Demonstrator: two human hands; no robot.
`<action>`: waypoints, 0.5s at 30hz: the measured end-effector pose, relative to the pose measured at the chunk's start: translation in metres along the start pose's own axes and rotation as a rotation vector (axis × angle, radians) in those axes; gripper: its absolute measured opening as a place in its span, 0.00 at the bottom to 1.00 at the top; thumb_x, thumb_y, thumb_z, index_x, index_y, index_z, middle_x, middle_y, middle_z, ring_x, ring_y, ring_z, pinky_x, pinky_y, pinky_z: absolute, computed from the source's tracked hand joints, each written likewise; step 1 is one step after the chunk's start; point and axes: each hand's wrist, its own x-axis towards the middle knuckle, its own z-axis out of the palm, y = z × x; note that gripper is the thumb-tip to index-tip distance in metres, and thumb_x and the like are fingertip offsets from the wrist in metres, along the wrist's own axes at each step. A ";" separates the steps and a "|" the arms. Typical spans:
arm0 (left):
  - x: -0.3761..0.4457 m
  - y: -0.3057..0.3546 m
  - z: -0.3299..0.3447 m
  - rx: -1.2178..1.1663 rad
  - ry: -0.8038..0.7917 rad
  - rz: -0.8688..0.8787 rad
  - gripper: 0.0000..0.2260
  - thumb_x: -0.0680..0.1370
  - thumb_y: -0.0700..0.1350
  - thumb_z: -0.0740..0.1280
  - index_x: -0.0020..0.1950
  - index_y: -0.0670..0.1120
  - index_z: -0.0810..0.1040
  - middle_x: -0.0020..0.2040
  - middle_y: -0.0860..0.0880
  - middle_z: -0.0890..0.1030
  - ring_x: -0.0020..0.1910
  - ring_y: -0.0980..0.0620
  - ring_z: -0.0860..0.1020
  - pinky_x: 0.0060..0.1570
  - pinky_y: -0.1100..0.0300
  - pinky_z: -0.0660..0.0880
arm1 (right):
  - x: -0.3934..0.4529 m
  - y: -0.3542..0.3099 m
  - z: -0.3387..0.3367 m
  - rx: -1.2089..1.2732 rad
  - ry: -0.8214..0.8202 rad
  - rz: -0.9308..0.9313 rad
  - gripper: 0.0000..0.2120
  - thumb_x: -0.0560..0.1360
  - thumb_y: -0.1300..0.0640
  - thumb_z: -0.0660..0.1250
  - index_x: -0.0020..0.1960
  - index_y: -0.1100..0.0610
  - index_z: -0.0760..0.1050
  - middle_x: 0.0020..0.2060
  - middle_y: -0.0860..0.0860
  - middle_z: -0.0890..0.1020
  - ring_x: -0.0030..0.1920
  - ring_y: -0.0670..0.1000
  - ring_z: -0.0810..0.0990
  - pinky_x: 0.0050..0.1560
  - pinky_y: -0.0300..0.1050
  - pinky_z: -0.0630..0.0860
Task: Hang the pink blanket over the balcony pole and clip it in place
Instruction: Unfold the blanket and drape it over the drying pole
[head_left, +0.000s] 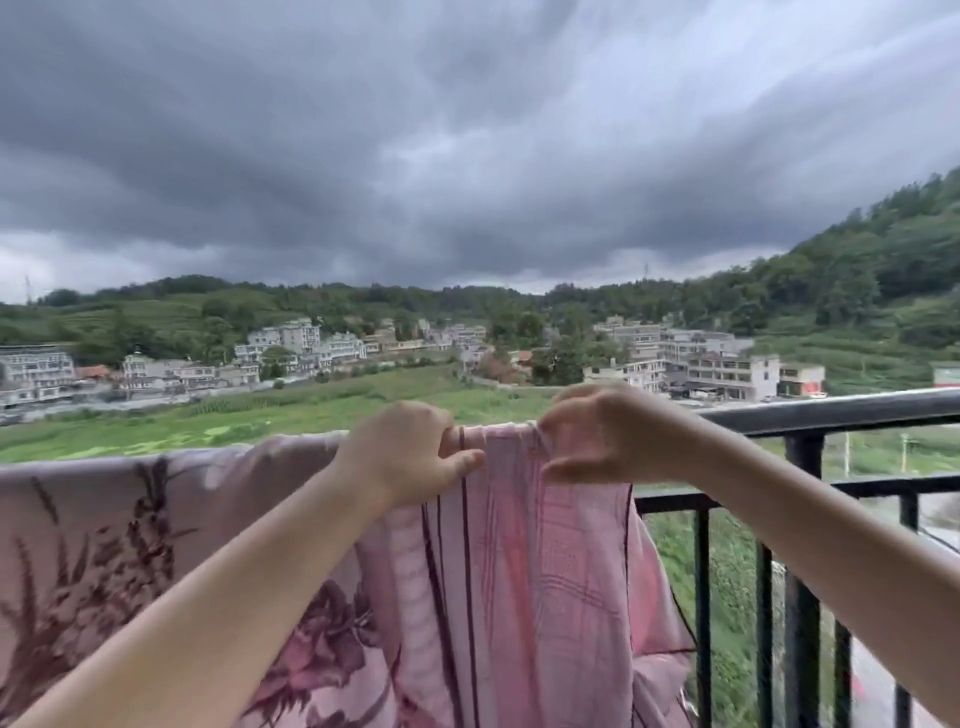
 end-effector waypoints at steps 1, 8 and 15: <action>-0.006 0.003 0.005 0.029 0.041 -0.016 0.15 0.75 0.57 0.61 0.43 0.45 0.73 0.44 0.50 0.77 0.47 0.48 0.76 0.44 0.56 0.71 | -0.011 -0.001 0.010 -0.034 0.082 0.011 0.22 0.69 0.44 0.68 0.58 0.56 0.75 0.54 0.51 0.79 0.53 0.49 0.77 0.58 0.46 0.75; -0.040 0.010 0.033 0.077 0.381 -0.093 0.23 0.60 0.42 0.78 0.53 0.39 0.80 0.50 0.41 0.83 0.51 0.41 0.81 0.57 0.43 0.74 | -0.031 -0.008 0.047 -0.183 0.539 0.368 0.32 0.58 0.42 0.76 0.50 0.63 0.75 0.39 0.58 0.81 0.36 0.58 0.81 0.34 0.50 0.78; -0.068 0.051 0.044 0.120 0.321 -0.154 0.22 0.57 0.49 0.80 0.44 0.39 0.81 0.38 0.42 0.82 0.38 0.41 0.82 0.37 0.48 0.79 | -0.028 -0.009 0.039 0.267 0.508 0.435 0.07 0.74 0.62 0.61 0.50 0.65 0.71 0.42 0.61 0.82 0.41 0.60 0.80 0.34 0.48 0.72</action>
